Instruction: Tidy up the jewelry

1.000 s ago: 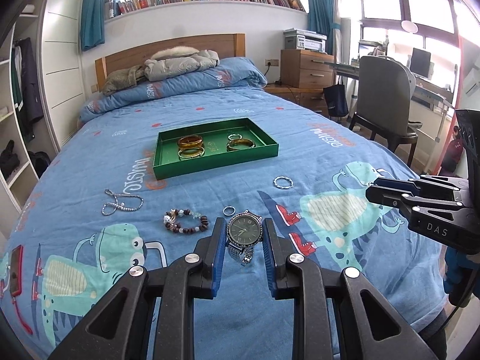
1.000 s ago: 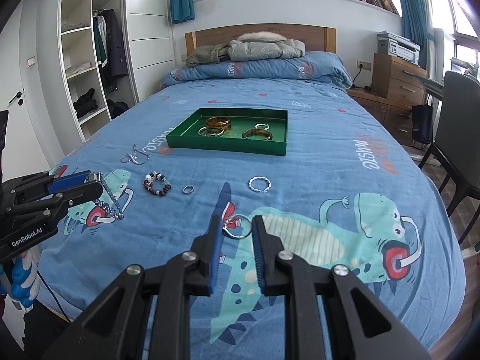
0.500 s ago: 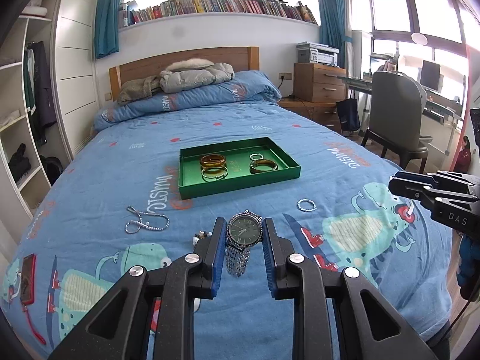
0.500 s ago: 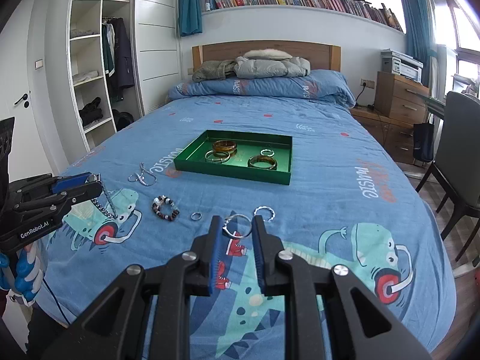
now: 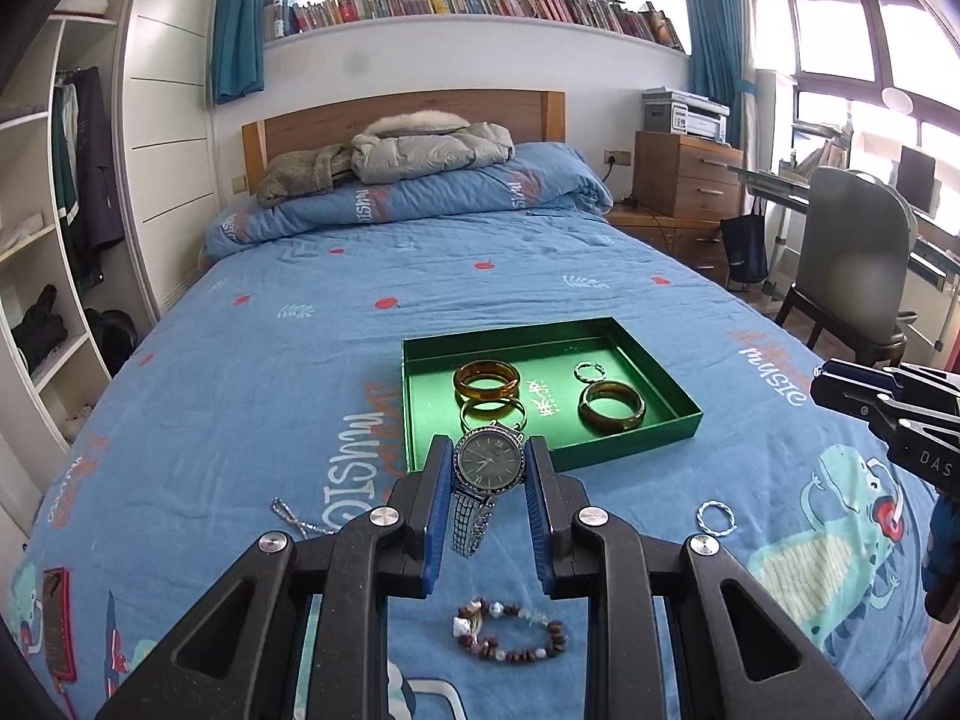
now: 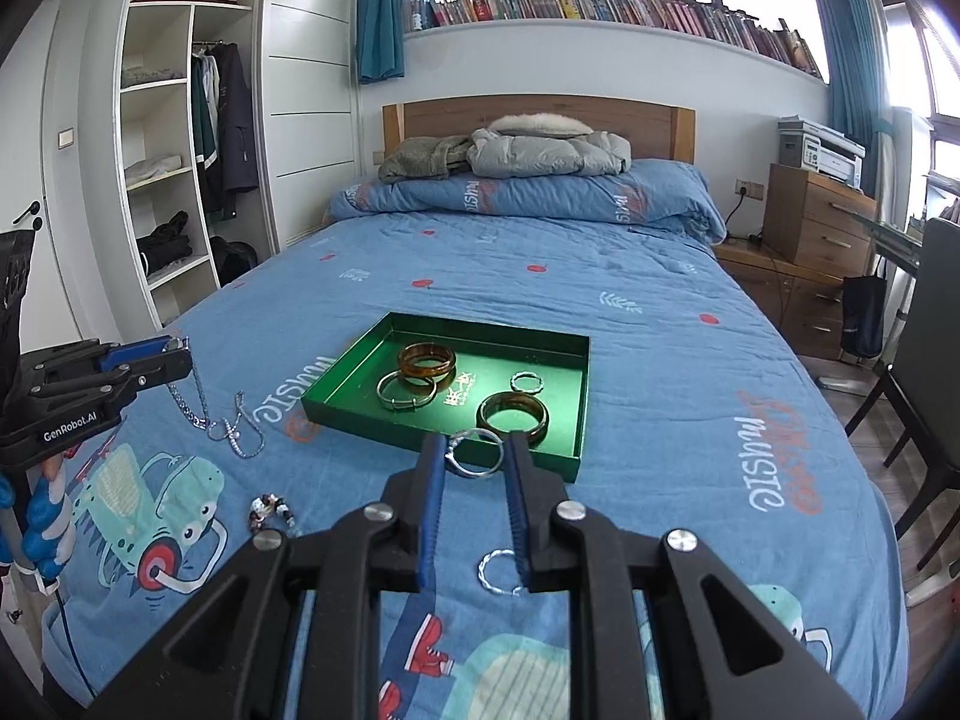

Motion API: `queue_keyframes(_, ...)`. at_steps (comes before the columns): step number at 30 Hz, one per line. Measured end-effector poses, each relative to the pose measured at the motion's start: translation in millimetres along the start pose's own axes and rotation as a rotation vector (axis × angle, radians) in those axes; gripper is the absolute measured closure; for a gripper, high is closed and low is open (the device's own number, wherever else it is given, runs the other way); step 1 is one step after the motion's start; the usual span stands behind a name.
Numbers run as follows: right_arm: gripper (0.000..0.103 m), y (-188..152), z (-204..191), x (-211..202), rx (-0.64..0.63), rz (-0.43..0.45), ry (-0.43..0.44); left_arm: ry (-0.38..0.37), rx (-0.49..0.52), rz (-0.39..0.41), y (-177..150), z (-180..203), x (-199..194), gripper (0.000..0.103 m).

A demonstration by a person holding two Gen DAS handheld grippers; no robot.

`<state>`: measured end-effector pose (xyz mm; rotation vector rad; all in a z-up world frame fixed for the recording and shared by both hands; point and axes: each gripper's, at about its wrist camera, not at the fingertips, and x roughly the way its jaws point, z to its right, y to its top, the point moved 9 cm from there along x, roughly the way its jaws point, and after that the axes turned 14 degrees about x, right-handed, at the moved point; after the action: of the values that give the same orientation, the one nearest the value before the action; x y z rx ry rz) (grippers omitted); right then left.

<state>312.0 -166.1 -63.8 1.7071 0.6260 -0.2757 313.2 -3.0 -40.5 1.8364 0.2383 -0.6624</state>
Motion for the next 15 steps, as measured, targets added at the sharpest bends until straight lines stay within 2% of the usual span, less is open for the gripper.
queue_keyframes(8,0.085,18,14,91,0.006,-0.056,0.001,0.000,-0.010,-0.062,12,-11,89,0.079)
queue_keyframes(15,0.085,20,24,162,0.022,-0.119,-0.002,-0.002,-0.021,-0.123,6,-13,152,0.079)
